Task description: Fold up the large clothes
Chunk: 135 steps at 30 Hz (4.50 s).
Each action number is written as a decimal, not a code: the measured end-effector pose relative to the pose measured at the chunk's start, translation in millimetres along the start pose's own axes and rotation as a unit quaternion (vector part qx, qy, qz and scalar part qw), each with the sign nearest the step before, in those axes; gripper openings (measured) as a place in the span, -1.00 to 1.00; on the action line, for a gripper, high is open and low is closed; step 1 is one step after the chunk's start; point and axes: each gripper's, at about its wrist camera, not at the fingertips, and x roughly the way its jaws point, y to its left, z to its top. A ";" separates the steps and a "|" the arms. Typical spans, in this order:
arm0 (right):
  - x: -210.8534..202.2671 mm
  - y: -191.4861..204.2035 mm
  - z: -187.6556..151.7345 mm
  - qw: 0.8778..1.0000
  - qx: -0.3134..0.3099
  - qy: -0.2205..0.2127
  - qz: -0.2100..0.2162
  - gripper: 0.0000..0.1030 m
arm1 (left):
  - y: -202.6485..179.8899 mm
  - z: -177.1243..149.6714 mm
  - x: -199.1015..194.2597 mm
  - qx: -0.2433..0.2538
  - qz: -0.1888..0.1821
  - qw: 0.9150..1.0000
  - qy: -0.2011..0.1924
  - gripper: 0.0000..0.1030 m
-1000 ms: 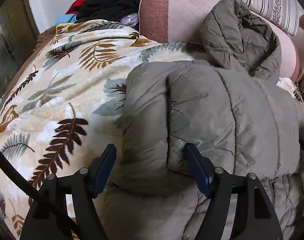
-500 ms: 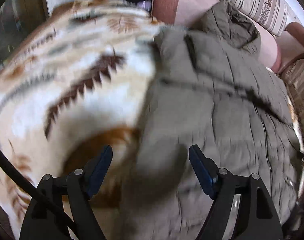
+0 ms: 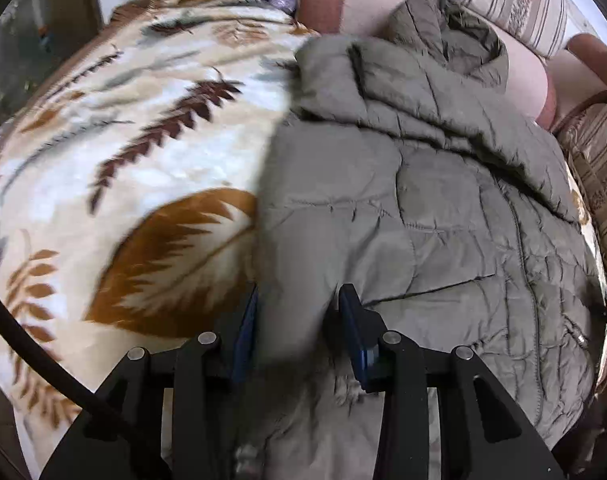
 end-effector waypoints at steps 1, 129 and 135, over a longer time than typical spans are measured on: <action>-9.0 2.0 0.0 1.000 0.005 -0.009 -0.003 -0.52 | 0.7 0.8 -12.1 0.001 -0.003 1.000 -0.012 -0.19; -21.2 77.8 43.2 0.997 -0.023 -0.061 0.028 0.51 | 37.6 45.9 -8.6 0.003 -0.054 0.993 -0.109 0.63; -20.8 -12.4 0.5 0.998 0.030 -0.054 0.004 0.55 | 76.4 34.0 -1.1 -0.032 -0.056 0.997 -0.052 0.63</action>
